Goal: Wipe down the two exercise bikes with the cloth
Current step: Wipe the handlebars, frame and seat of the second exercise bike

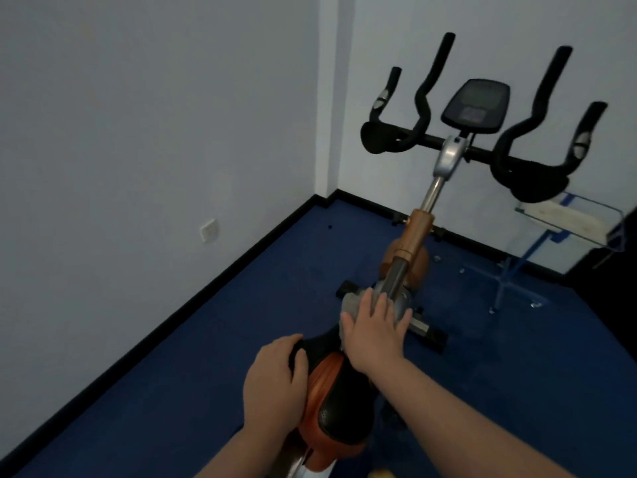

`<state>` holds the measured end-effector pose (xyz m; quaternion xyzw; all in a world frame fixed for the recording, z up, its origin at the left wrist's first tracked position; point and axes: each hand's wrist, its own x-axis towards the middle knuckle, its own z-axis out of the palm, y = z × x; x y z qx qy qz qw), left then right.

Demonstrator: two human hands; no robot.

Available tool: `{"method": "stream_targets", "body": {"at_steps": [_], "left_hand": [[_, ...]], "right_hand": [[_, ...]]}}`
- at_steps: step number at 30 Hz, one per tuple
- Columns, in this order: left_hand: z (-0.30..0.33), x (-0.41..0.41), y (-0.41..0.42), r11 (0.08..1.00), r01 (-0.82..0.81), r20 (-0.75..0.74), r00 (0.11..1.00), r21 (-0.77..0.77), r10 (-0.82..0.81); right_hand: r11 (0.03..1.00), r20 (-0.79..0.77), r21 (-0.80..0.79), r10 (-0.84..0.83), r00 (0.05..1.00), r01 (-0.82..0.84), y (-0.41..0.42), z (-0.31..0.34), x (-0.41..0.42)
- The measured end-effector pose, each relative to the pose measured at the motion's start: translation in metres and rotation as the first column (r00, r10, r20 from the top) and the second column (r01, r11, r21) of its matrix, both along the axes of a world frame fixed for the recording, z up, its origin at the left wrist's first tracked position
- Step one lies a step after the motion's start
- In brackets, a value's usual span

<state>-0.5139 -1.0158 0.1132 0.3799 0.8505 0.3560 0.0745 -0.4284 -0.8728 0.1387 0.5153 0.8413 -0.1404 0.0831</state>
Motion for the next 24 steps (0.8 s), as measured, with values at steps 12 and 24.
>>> {"method": "stream_targets", "body": {"at_steps": [12,24], "left_hand": [[-0.003,-0.008,-0.003,0.994,0.103,0.013,0.995,0.039,-0.104],[-0.002,-0.009,-0.005,0.987,0.157,0.024,0.987,0.02,-0.158]], "right_hand": [[0.994,-0.106,-0.111,-0.018,0.994,0.006,-0.089,0.008,0.026],[0.997,-0.176,-0.004,-0.078,0.981,0.078,-0.123,0.003,0.029]]}}
